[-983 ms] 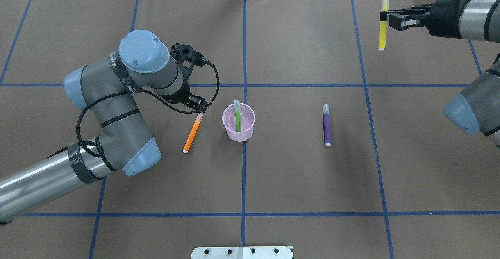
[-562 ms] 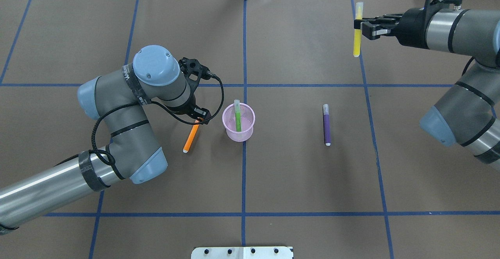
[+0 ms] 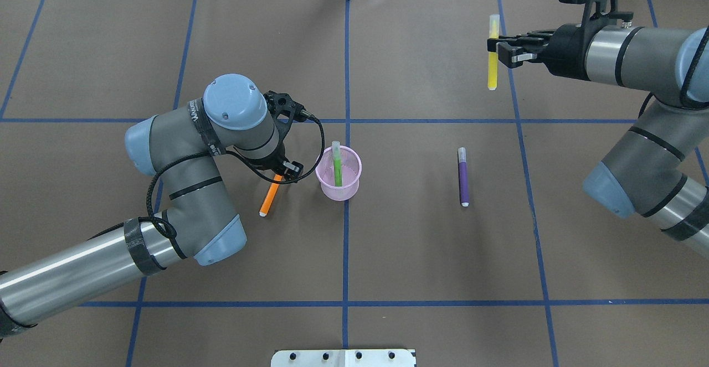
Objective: Collect pens into pen holder
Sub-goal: 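Raise the left gripper toward the orange pencil while the right arm reaches in, then grasp the orange pencil with the left gripper while the right carries yellow marker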
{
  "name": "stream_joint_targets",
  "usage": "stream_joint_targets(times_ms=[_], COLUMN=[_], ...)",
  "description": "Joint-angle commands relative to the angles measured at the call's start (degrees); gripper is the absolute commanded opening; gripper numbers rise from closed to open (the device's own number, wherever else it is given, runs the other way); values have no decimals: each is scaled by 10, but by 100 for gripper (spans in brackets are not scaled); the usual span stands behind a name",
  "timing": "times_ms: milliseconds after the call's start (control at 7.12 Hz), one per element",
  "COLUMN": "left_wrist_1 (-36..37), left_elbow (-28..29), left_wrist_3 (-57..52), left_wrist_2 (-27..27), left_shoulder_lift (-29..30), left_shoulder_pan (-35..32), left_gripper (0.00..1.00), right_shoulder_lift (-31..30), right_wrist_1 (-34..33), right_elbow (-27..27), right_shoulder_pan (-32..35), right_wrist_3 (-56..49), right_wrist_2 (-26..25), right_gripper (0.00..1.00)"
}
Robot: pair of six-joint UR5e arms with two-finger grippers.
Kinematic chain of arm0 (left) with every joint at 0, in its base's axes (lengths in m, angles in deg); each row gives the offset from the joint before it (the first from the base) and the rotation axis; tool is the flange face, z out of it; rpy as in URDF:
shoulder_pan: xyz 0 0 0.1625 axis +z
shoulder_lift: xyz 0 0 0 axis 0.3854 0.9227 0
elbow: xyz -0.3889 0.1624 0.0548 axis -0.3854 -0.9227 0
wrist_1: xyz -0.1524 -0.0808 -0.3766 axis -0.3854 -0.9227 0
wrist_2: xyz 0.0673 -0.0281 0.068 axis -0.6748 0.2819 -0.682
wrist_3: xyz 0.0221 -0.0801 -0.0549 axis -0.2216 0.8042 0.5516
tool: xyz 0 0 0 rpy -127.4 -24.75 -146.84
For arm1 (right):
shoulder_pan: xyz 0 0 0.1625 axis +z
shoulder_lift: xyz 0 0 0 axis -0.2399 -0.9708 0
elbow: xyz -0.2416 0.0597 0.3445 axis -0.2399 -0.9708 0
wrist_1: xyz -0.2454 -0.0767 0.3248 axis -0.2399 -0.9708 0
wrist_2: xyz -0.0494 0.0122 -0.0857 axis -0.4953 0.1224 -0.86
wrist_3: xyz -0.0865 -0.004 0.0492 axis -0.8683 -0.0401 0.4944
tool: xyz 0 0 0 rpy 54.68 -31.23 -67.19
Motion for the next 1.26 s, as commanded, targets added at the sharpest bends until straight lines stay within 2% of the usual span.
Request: stream_joint_targets(times_ms=[0, 140, 421, 843, 983, 1124], left_wrist_1=[1, 1, 0, 1, 2, 2], left_elbow=[1, 4, 8, 7, 7, 5], left_wrist_3=[-1, -4, -8, -7, -5, -6], left_wrist_2=[1, 0, 0, 3, 4, 4], left_shoulder_lift=[-1, -1, -1, 1, 1, 1], left_shoulder_pan=[0, 0, 0, 0, 0, 0], left_gripper=[55, 54, 45, 14, 0, 0], right_shoulder_lift=[11, 11, 12, 12, 12, 12], right_wrist_1=[-1, -2, -1, -1, -1, -1], right_elbow=[-2, -2, -2, -2, -2, -2], right_shoulder_pan=[-2, -2, -2, -2, -2, -2], right_wrist_3=[1, 0, 0, 0, 0, 0], right_wrist_2=[0, 0, 0, 0, 0, 0], right_gripper=[0, 0, 0, 0, 0, 0])
